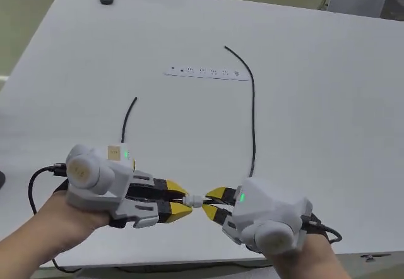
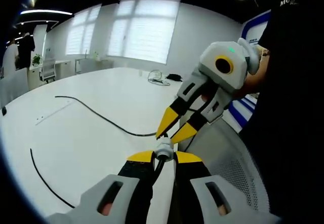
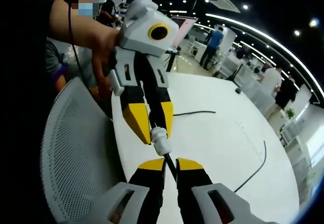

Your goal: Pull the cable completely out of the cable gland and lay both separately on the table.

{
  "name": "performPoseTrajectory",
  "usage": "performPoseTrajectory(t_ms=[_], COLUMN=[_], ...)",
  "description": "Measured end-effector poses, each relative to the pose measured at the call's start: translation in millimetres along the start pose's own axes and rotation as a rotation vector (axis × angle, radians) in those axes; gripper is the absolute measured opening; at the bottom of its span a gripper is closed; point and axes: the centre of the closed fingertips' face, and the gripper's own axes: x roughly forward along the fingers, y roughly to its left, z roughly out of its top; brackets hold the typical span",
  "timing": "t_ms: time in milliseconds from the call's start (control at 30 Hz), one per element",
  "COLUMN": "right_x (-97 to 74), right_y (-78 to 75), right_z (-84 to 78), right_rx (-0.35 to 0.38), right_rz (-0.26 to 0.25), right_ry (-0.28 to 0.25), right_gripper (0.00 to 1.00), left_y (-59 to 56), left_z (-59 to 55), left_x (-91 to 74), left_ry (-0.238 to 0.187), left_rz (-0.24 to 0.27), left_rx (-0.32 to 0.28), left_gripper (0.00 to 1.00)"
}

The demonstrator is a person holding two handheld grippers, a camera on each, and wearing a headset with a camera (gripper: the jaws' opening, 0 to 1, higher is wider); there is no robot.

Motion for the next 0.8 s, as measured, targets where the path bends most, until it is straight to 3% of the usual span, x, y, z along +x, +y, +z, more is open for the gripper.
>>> performPoseTrajectory(t_ms=[300, 800], right_x=[1.3, 4.9], right_y=[1.5, -3.3], right_z=[-2.3, -13.5], right_rx=[0.006, 0.116], right_rz=[0.000, -0.005], right_ry=[-0.007, 0.001], right_gripper=[0.00, 0.00], left_y=[0.4, 3.5], left_z=[-1.4, -2.9], left_x=[0.8, 2.9], left_ry=[0.010, 0.022], left_rz=[0.000, 0.015], left_rx=[0.009, 0.019], left_gripper=[0.15, 0.15])
